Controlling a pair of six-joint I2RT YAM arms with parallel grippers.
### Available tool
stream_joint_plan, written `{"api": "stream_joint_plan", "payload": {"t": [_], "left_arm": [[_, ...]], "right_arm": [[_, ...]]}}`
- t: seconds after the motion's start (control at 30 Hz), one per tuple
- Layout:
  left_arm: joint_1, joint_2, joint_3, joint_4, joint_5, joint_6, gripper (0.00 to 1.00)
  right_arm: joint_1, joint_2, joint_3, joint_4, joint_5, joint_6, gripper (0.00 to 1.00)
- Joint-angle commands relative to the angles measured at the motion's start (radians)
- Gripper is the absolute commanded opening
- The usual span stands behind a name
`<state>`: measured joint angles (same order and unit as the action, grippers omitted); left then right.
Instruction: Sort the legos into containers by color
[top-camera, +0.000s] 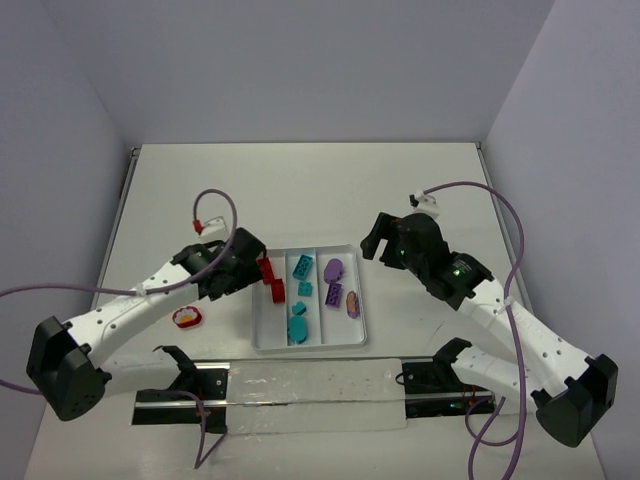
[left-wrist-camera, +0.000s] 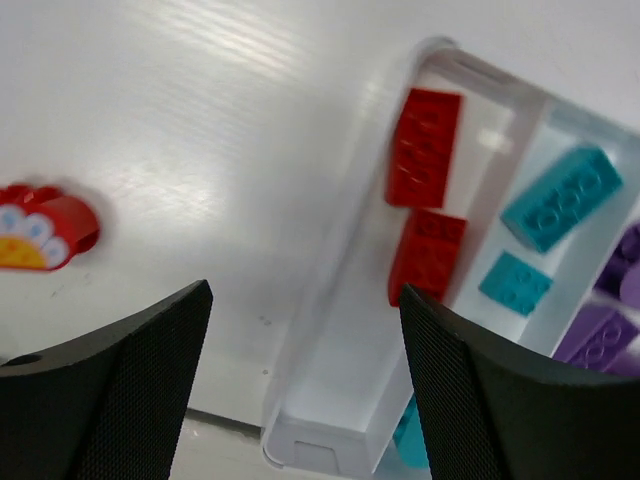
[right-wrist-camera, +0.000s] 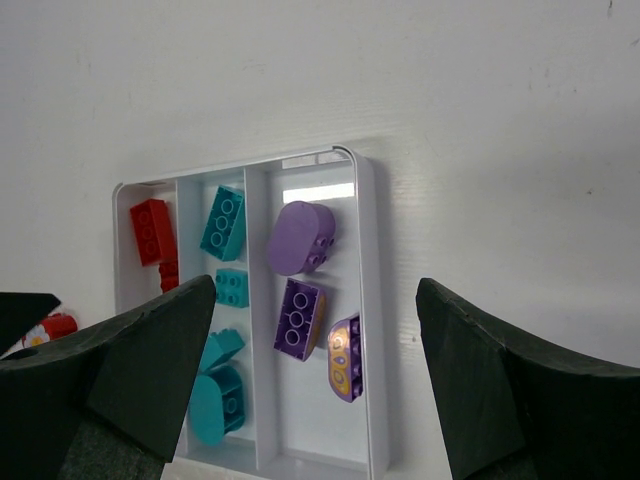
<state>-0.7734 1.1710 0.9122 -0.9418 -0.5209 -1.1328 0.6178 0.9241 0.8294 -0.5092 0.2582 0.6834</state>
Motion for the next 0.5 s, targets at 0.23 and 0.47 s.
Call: {"api": "stream_joint_plan", "payload": {"t": [0.23, 0.47], "left_arm": [[0.222, -0.188, -0.114, -0.386, -0.018, -0.556, 0.94], [0.354, -0.210, -0.177, -0.308, -0.038, -0.573, 0.99]], "right_arm": [[0.007, -0.017, -0.013, 0.091, -0.033, -0.009, 0.89], [0.007, -0.021, -0.030, 0.100, -0.040, -0.005, 0.89]]}}
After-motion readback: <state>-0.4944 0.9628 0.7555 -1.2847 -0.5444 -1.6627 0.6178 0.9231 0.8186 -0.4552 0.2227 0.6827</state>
